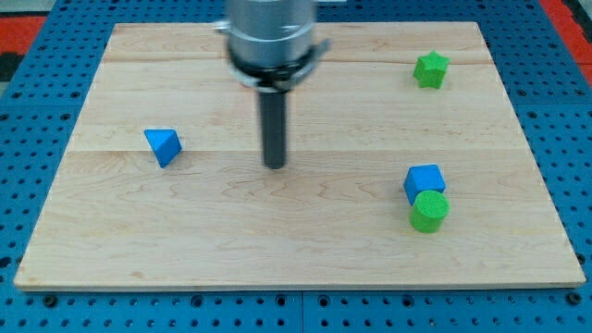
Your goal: Slide the blue triangle towards the blue cube
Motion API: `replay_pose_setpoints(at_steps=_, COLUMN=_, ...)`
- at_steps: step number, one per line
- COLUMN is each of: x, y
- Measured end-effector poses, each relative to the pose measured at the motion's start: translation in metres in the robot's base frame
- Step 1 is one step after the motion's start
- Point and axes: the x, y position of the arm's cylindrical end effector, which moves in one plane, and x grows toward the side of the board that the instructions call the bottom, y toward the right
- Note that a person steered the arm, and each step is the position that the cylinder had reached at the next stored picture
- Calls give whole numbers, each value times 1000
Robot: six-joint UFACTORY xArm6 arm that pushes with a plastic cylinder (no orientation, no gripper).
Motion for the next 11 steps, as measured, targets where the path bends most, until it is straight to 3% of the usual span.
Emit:
replay_pose_setpoints(at_steps=2, x=10, y=-155)
replay_pose_setpoints(at_steps=3, x=-5, y=-192)
replay_pose_setpoints(at_steps=5, x=-20, y=-103)
replay_pose_setpoints(at_steps=7, x=-73, y=-84)
replay_pose_setpoints(at_steps=11, x=-69, y=37)
